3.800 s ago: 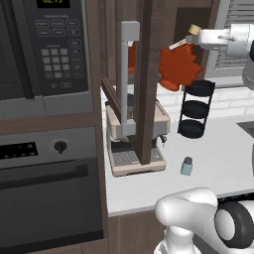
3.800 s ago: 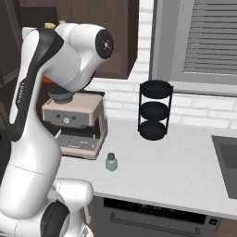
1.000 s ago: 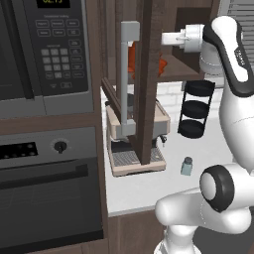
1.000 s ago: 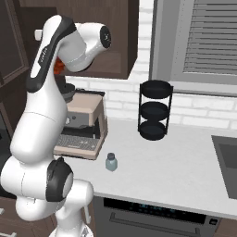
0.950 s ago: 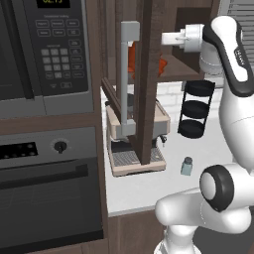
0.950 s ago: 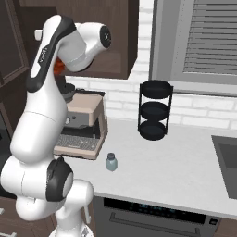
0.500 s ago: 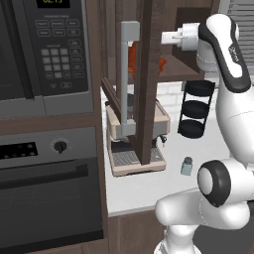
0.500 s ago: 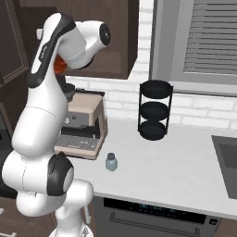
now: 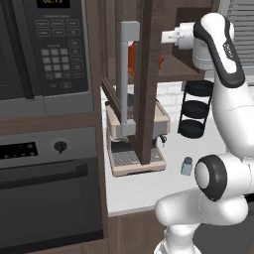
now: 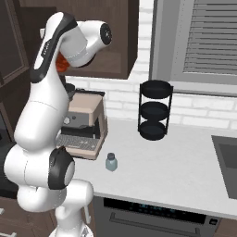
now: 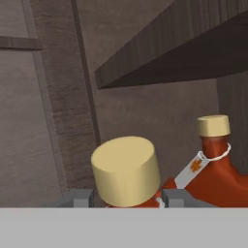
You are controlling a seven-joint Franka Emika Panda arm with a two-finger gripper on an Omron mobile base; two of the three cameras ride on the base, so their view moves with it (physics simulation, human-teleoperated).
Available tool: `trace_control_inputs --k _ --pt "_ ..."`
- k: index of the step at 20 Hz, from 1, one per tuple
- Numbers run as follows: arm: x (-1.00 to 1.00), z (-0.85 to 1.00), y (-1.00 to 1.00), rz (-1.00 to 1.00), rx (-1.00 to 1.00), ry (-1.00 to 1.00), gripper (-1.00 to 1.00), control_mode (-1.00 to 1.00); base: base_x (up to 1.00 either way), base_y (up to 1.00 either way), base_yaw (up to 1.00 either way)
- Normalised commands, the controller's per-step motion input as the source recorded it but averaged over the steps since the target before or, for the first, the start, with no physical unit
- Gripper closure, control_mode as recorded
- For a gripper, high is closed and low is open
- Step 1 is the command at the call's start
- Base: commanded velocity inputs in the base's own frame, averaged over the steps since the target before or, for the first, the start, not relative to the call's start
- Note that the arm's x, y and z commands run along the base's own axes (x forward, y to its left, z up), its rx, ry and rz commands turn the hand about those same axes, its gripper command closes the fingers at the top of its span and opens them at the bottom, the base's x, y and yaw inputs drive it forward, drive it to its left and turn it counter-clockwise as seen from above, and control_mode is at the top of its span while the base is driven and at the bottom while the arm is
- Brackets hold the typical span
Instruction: Put the shaker and condiment bottle from the counter next to their counterparts in the cabinet.
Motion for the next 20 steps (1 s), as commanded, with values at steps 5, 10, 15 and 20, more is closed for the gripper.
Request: trace_control_inputs --k 5,10,15,20 --pt "0.09 0.00 0.00 -0.01 -0.01 -0.02 1.00 -1.00 0.00 0.00 0.00" --pt "0.12 -0.01 0.01 0.00 -0.03 -0.02 1.00 -1.00 0.00 0.00 0.00" --pt "0.12 -0.04 0.07 0.00 -0.03 -0.01 1.00 -1.00 0.00 0.00 0.00" --pt "0.09 -0.07 0.10 0.00 -0.01 -0.03 1.00 -1.00 0.00 0.00 0.00"
